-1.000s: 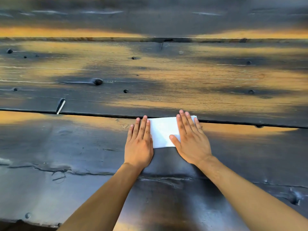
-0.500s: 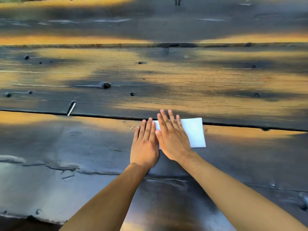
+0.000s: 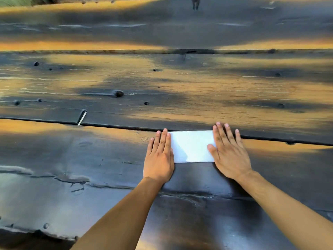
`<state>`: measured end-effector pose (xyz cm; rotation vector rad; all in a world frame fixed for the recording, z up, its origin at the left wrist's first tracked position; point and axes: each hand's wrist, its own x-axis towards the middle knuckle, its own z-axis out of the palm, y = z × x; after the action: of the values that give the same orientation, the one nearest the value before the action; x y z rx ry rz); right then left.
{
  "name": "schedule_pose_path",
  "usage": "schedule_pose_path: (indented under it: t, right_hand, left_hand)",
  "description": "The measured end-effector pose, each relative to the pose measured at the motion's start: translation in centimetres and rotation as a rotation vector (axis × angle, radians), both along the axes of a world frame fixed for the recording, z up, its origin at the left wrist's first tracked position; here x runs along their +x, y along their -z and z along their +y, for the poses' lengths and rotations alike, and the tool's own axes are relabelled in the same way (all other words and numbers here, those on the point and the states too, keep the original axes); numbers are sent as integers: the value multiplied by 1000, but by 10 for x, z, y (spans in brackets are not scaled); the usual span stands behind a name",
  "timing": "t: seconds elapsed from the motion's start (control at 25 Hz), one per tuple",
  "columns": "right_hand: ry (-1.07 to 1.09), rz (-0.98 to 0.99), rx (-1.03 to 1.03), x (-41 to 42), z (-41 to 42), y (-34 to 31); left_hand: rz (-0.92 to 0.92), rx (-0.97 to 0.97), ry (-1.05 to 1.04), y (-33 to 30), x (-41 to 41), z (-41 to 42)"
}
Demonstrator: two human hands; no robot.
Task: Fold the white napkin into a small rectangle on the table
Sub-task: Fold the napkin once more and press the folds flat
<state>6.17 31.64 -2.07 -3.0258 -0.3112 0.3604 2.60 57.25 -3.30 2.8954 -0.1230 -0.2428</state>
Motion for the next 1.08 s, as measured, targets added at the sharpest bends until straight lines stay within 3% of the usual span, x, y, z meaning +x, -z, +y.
schedule_pose_path:
  t: [0.12,0.28,0.6,0.8,1.0,1.08]
  right_hand:
    - [15,-39,131,7,49,-14]
    - [-171,1,159,-3,118,-3]
    - [-79,36,0,-12,8,5]
    - [32,12,36,-14,19,-5]
    - [131,-194,202,-26,30,-17]
    - [100,-295,287,-41,40,-19]
  left_hand:
    - [5,-2,-12,-1,1,-2]
    - [-15,-34,-9,0,1,-1]
    - [-13,6,5,-1,0,-2]
    - [-6,-77,-17,-7,4,0]
    - [-90,-204,-425,-37,-4,-21]
    - [-2,-425,-592,-51,-10,-36]
